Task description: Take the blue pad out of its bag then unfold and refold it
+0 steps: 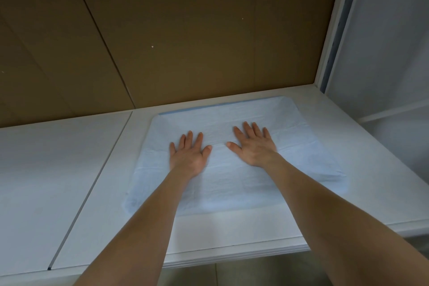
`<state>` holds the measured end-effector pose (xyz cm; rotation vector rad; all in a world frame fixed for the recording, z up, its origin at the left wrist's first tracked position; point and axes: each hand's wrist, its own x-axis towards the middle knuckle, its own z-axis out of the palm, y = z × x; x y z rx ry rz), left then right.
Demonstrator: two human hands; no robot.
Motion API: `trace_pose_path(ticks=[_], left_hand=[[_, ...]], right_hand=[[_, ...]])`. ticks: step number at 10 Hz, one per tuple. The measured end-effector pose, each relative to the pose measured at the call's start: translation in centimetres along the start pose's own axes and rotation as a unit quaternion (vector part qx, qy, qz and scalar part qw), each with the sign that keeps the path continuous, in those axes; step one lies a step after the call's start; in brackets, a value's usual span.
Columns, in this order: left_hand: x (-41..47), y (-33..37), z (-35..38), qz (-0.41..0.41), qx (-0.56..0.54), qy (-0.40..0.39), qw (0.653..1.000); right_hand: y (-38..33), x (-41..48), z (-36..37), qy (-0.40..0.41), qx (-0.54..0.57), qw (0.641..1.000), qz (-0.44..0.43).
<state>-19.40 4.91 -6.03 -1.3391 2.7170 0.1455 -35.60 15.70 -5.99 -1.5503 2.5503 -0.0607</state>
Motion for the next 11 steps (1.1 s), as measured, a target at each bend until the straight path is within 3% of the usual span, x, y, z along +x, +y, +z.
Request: trace_pose_path(ticks=[4, 6, 9, 11], left_hand=[[-0.2, -0.4, -0.6, 0.005, -0.021, -0.003, 1.000], [-0.4, -2.0, -0.8, -0.048, -0.018, 0.012, 0.999], [-0.3, -1.9, -0.7, -0.052, -0.021, -0.005, 0.998], [-0.1, -0.5, -1.8, -0.021, -0.046, 0.062, 0.997]], right_hand=[[0.2, -0.6, -0.5, 0.004, 0.010, 1.000, 0.000], [2.5, -1.2, -1.1, 0.021, -0.006, 0.997, 0.076], [2.7, -1.2, -1.2, 0.010, 0.001, 0.997, 0.083], [1.8, -1.2, -1.9, 0.041, 0.023, 0.997, 0.068]])
